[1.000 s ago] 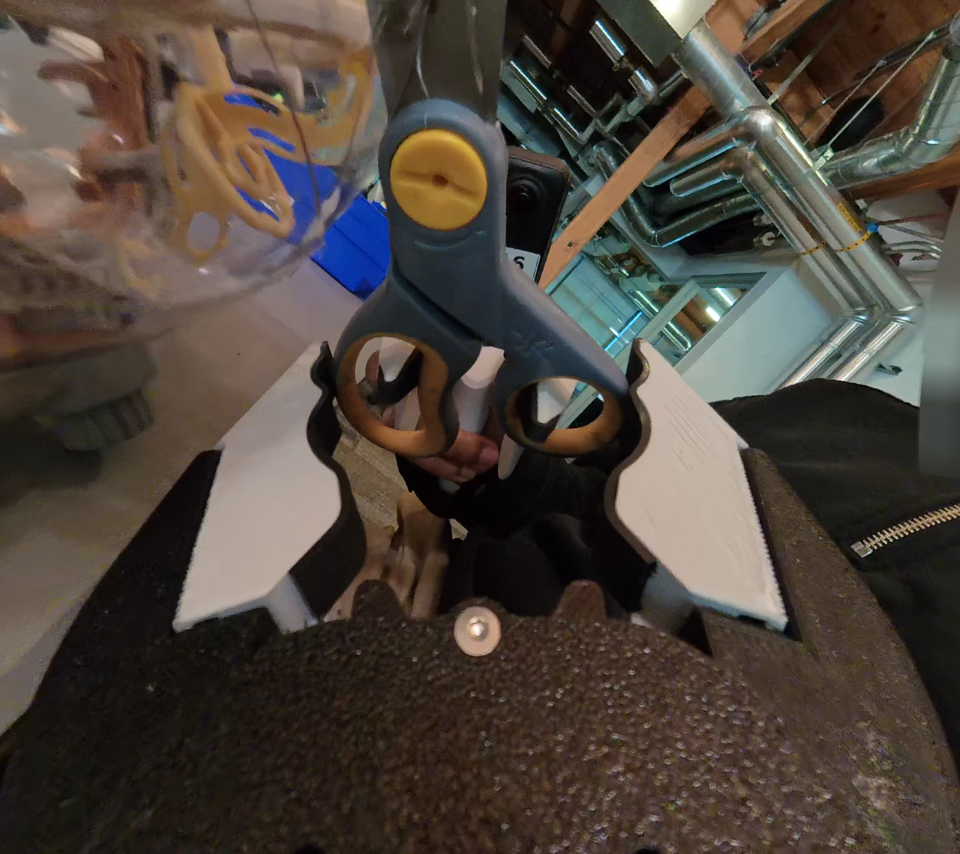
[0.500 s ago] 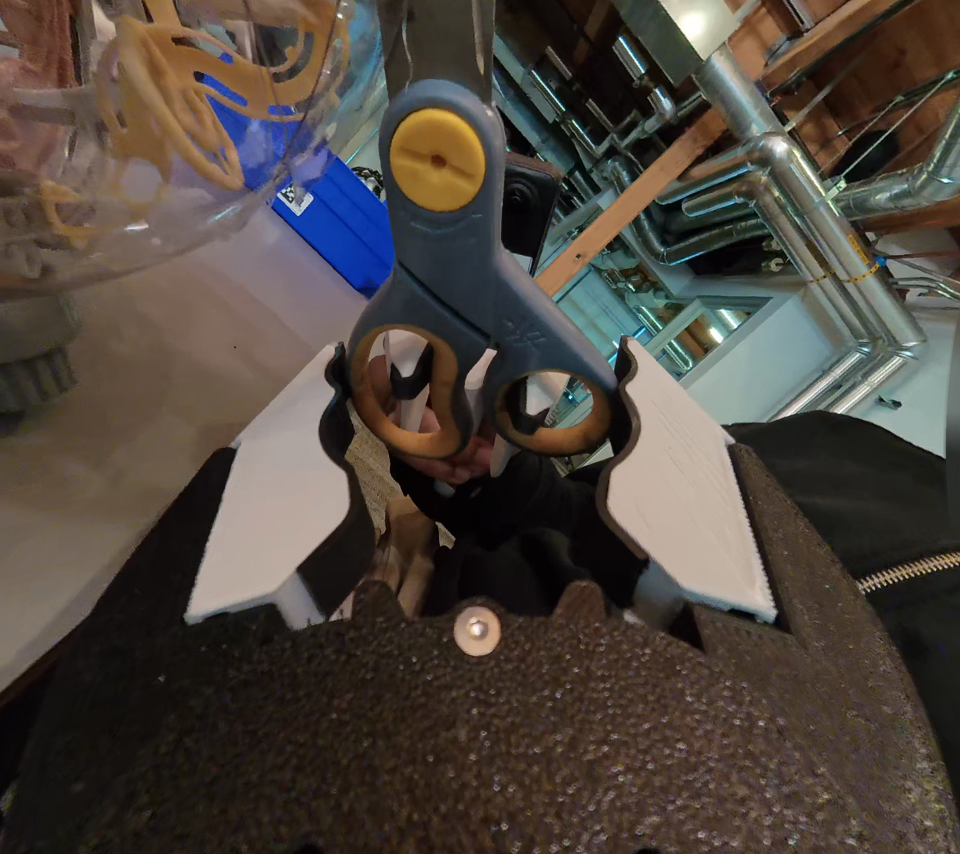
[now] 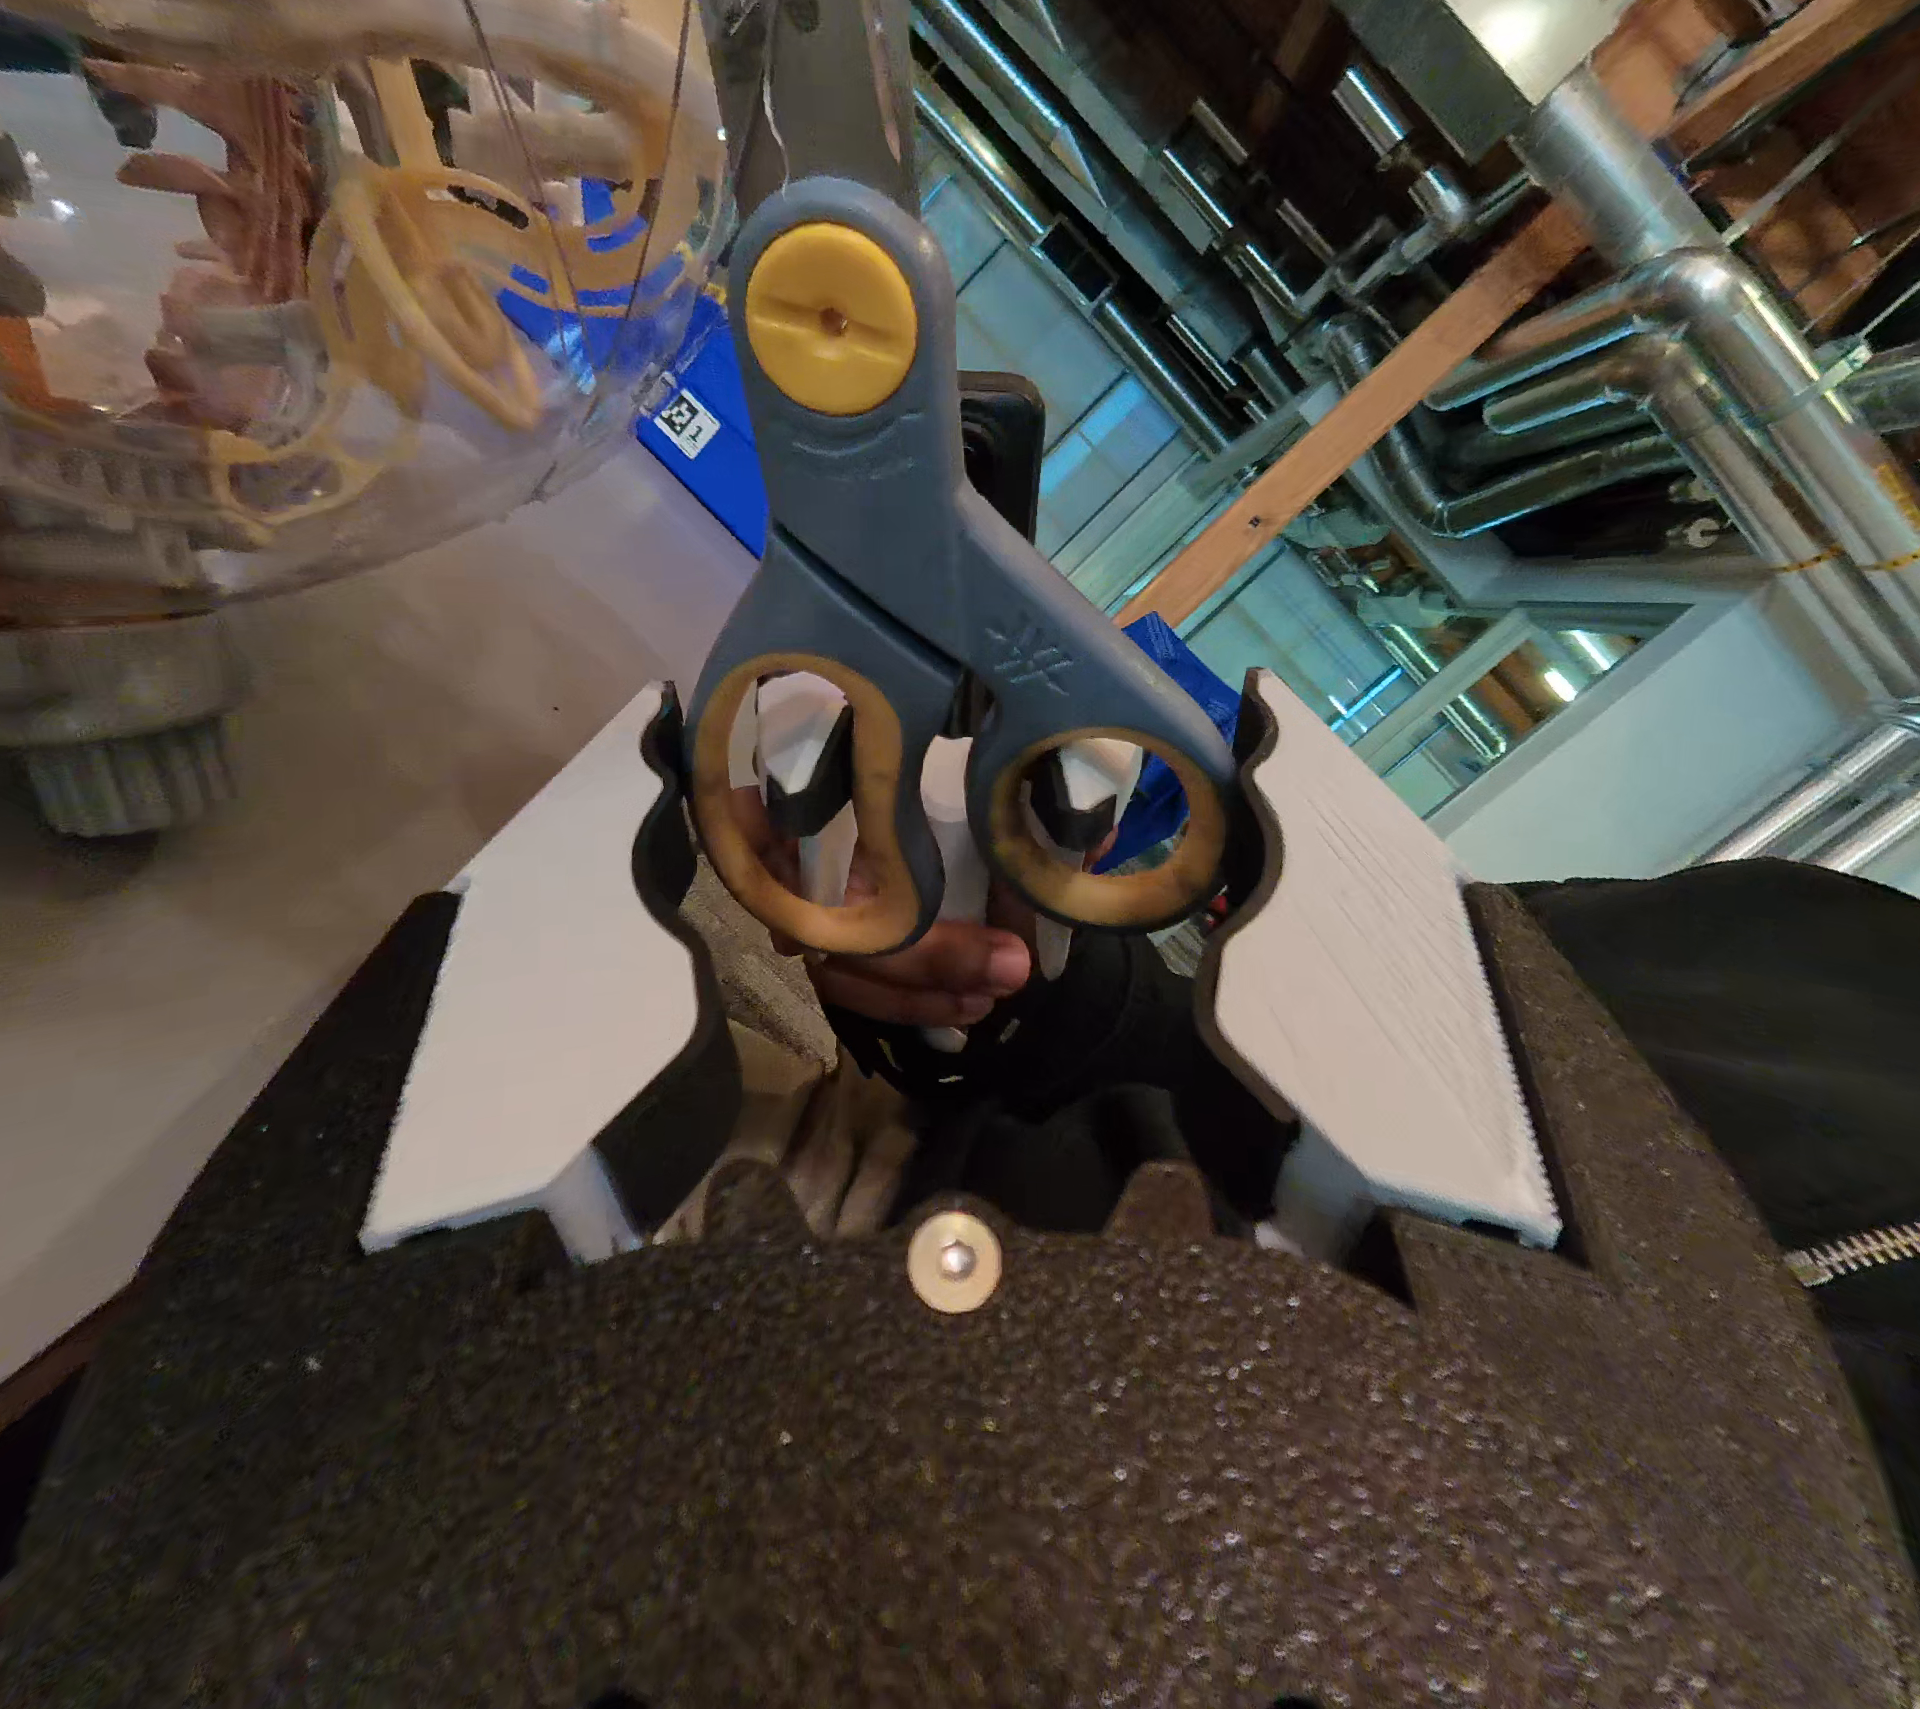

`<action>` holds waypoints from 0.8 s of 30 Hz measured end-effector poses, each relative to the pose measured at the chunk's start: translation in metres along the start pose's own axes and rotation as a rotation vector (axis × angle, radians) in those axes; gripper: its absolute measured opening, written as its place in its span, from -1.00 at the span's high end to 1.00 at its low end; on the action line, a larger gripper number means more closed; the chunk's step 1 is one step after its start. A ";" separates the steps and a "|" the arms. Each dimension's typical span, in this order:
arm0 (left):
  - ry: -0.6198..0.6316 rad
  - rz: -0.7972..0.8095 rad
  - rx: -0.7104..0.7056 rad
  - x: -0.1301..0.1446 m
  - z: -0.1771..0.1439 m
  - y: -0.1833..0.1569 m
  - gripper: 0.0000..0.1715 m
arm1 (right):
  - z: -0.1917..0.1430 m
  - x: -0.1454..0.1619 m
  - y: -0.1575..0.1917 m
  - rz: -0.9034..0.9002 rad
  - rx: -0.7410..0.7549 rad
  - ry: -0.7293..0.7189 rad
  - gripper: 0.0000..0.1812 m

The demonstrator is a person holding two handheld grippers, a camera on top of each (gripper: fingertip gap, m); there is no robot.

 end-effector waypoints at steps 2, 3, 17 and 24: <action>-0.002 -0.004 0.007 0.000 -0.001 0.000 -0.19 | -0.001 -0.001 0.000 -0.008 0.004 -0.007 0.67; -0.001 -0.004 0.001 0.000 -0.001 0.000 -0.19 | -0.001 -0.001 0.000 -0.014 0.007 -0.008 0.67; -0.033 -0.014 0.029 -0.007 -0.007 -0.003 -0.18 | -0.022 -0.007 0.016 -0.397 0.132 -0.027 0.53; -0.024 0.009 0.051 -0.005 -0.007 -0.004 -0.17 | -0.036 -0.010 0.039 -0.903 0.368 -0.124 0.67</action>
Point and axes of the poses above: each gripper's, where its closed fingertips meet, z out along the fingers, x out of its underside, y = z × x across the jaws, the point moved 1 cm from there along -z, back along the fingers, and after that the axes turned 14 degrees about y, right-handed, at the moved point
